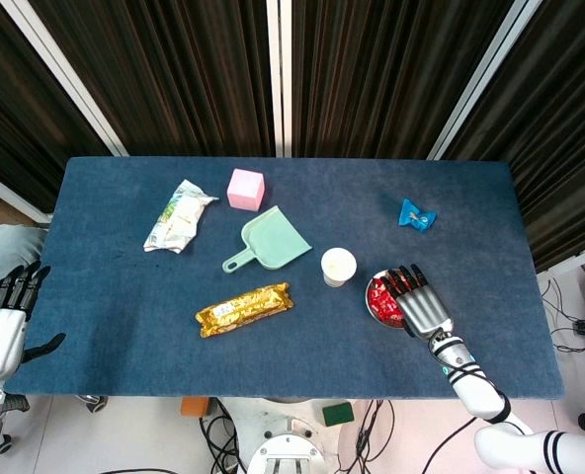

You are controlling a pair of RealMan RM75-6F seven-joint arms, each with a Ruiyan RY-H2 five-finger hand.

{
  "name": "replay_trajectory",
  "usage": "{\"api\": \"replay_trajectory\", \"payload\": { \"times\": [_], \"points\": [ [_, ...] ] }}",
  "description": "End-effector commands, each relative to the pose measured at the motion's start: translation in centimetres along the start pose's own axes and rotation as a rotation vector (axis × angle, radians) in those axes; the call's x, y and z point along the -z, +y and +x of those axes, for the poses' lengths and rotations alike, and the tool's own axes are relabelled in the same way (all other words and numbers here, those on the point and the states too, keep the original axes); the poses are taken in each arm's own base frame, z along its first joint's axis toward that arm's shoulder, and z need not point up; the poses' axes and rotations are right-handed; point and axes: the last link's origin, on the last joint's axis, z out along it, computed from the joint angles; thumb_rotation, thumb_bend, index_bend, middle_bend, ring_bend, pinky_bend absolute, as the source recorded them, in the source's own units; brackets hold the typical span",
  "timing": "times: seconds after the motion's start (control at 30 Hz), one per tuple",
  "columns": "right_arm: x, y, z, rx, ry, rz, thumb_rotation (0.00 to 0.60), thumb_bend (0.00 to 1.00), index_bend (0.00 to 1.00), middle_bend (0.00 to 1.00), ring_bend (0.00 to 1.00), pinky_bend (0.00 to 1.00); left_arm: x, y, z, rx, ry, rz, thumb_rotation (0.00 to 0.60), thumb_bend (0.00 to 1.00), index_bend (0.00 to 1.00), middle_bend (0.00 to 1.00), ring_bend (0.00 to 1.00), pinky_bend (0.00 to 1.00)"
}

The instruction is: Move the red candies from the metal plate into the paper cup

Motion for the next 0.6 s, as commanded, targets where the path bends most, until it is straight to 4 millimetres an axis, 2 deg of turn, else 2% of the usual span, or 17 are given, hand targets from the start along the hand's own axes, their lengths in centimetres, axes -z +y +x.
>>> {"api": "replay_trajectory", "payload": {
  "times": [0.03,0.6],
  "points": [
    [0.03,0.03,-0.05,0.001,0.0,0.0,0.6,0.34,0.03,0.04,0.0,0.0,0.05,0.03,-0.01,0.0,0.0,0.0,0.6,0.09,0.07,0.05,0.01,0.14],
    [-0.24,-0.28,-0.3,0.017,-0.022,0.019,0.6,0.34,0.03,0.06,0.0,0.0,0.15,0.15,-0.07,-0.003,-0.001,-0.002,0.6,0.09,0.07,0.05,0.01,0.14]
  ]
}}
